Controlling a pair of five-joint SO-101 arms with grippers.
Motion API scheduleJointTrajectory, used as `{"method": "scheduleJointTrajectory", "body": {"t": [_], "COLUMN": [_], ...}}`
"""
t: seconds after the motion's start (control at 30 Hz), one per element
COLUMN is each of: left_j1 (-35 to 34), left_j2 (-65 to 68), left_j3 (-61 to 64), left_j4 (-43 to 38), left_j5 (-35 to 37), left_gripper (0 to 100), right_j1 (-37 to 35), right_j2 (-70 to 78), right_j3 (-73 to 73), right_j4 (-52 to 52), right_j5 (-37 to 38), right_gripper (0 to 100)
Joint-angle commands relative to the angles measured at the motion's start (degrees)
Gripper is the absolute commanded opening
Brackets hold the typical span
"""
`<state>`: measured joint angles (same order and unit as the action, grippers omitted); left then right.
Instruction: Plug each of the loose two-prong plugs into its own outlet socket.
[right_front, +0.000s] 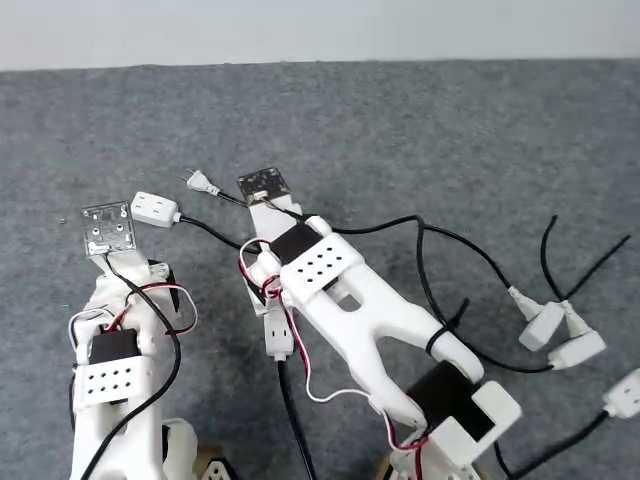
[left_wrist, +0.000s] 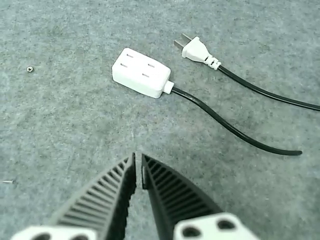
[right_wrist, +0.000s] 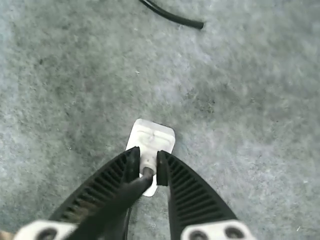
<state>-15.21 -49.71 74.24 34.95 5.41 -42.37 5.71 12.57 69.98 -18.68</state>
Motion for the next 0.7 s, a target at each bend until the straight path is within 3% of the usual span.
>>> {"method": "scheduleJointTrajectory", "body": {"t": [0.0,0.37,0.67], "left_j1": [-0.3,-0.3,-3.1], "left_j2": [-1.1,-1.1,-1.1], "left_j3": [-1.3,-1.3,-2.1], "left_j4": [-1.6,-1.6,-2.2], "left_j5": [0.1,0.1,0.3], "left_gripper": [1,1,1], "right_j1": [-0.7,-3.2,-9.6], "right_j2": [2.6,7.1,7.3], "right_j3": [-1.3,-1.1,-2.4], "right_j4": [-0.4,-2.4,-0.3], "right_j5": [1.1,3.5,3.5], "right_gripper": [0.8,2.5,33.6]}}
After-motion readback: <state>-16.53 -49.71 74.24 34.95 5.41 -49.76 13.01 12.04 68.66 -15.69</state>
